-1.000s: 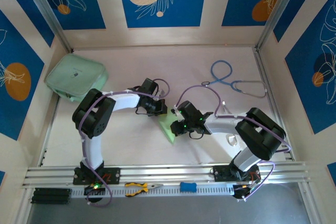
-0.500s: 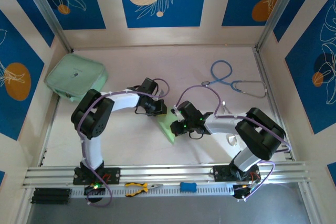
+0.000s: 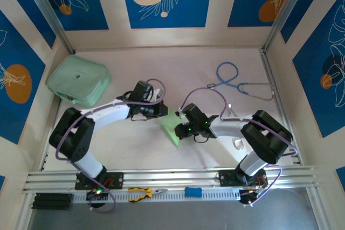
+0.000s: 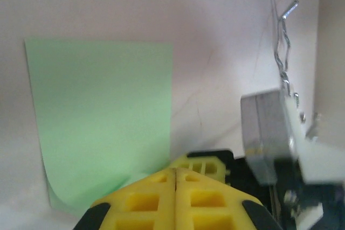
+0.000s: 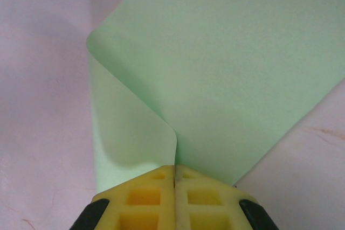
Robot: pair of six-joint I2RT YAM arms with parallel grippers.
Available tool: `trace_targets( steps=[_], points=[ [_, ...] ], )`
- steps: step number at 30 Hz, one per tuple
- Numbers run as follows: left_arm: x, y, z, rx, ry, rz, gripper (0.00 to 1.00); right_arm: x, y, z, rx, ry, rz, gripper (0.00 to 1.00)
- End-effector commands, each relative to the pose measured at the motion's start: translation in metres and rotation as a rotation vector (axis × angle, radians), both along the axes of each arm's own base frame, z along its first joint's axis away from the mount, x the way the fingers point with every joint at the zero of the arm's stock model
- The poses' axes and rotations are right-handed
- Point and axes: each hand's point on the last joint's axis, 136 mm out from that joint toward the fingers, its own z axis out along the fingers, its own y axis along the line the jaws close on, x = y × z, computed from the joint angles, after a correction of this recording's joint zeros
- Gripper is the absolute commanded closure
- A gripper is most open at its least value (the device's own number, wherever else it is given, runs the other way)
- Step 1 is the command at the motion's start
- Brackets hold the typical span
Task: Fold a paper plane with a square sheet of paper (pick it up from the middle)
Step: Third fold the triangle at the center of the table.
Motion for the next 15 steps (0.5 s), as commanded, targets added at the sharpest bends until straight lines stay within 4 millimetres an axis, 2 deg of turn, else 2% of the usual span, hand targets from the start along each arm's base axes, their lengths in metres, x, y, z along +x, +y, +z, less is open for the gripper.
trace_targets(
  steps=[1, 4, 8, 15],
  points=[
    [-0.019, -0.009, 0.006, -0.148, 0.047, 0.007, 1.0, -0.004, -0.01, -0.012, -0.03, 0.025, -0.026, 0.98],
    [-0.032, -0.015, 0.005, -0.227, 0.074, 0.005, 1.0, -0.003, -0.009, -0.012, -0.03, 0.026, -0.03, 0.98],
    [-0.045, -0.014, -0.013, -0.247, 0.116, 0.021, 1.0, -0.001, -0.009, -0.013, -0.032, 0.027, -0.039, 0.98],
    [-0.045, -0.019, -0.02, -0.268, 0.133, 0.021, 1.0, -0.004, -0.011, -0.013, -0.041, 0.029, -0.042, 0.98]
  ],
)
